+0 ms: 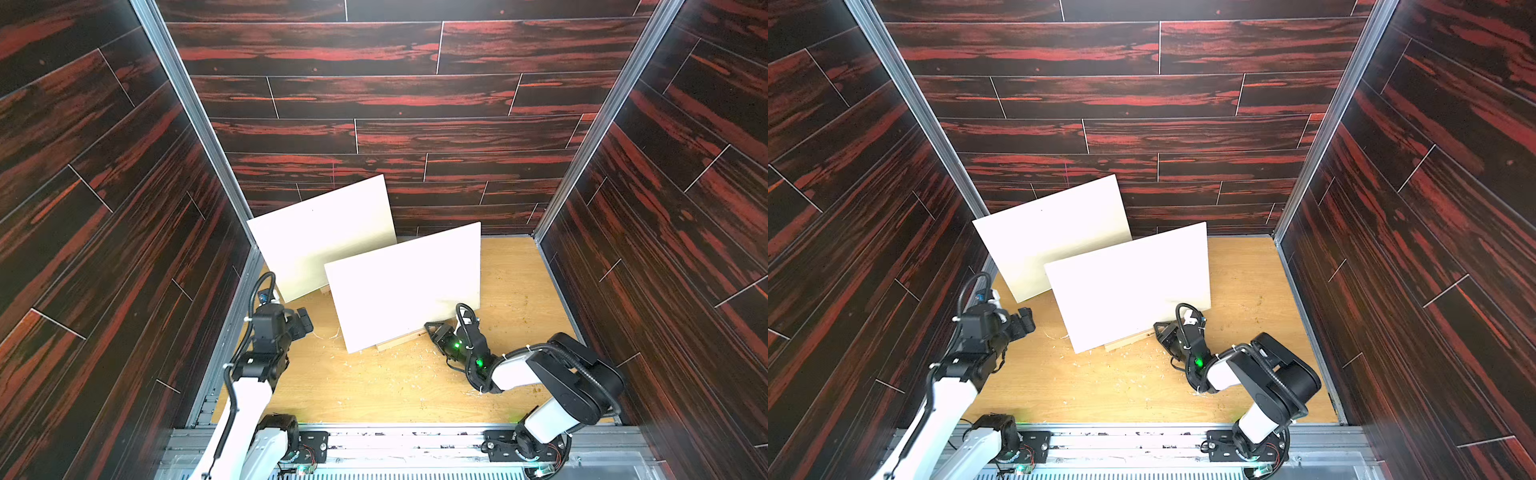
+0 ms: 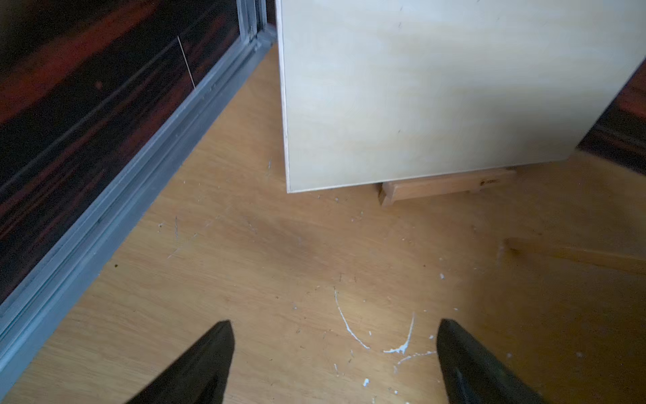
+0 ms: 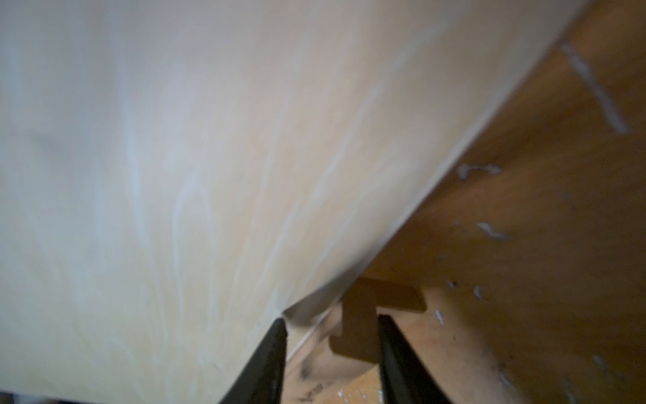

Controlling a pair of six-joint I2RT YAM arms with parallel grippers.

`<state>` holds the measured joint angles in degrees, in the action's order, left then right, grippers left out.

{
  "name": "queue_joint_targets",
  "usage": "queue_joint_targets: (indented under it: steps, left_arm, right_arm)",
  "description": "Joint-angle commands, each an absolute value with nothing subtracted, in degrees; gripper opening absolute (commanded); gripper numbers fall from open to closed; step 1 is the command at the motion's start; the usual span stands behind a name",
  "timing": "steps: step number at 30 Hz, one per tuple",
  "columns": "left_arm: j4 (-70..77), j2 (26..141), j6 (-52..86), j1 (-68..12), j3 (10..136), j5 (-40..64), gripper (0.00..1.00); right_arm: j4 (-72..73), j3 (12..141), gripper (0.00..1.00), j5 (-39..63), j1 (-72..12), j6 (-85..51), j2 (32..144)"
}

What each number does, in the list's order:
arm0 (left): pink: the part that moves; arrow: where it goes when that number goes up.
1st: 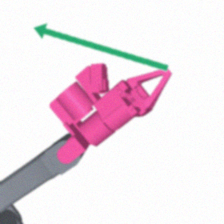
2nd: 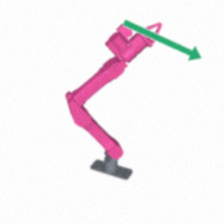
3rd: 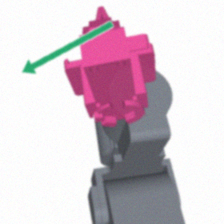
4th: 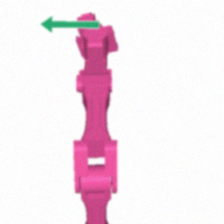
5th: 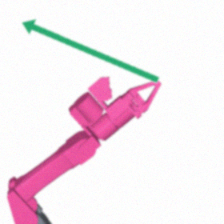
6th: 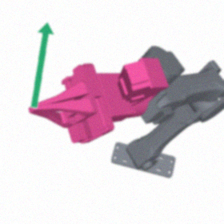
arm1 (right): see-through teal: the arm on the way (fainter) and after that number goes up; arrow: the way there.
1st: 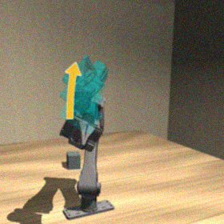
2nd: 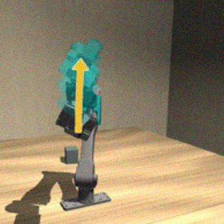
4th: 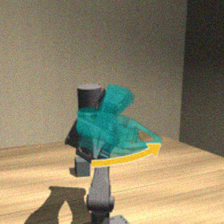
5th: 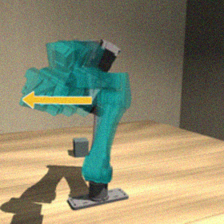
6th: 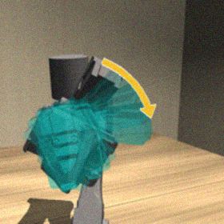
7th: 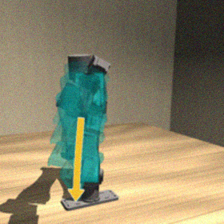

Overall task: Disassemble the easel
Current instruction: Adjust the easel at the center of the board.

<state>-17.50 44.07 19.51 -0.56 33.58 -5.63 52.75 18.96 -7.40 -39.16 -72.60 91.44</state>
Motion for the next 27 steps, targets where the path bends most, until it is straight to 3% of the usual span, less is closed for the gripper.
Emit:
queue_joint_targets:
  steps: [1, 5, 14, 20, 27]
  left_arm:
    - [-21.22, 40.35, 17.93, -0.70, 36.08, -1.18, 0.94]
    - [-22.75, 38.57, 15.86, -0.70, 37.45, 8.86, 0.93]
    - [-23.26, 34.00, 11.37, -0.62, 35.91, 21.21, 0.89]
    - [-18.76, 36.68, 9.57, -0.64, 33.34, 31.98, 0.85]
    - [-6.29, 43.50, 12.75, -0.62, 30.73, 37.43, 0.82]
  right_arm:
    - [43.31, 21.12, 0.56, -6.45, -39.51, -70.05, 85.34]
    - [29.96, 21.53, 0.63, -3.39, -38.71, -66.56, 78.41]
    - [11.26, 25.72, 0.68, 6.90, -37.64, -50.58, 68.95]
    - [2.87, 29.03, 0.69, 14.37, -34.14, -40.03, 64.69]
    - [0.09, 29.23, 0.69, 21.00, -29.36, -33.67, 61.09]
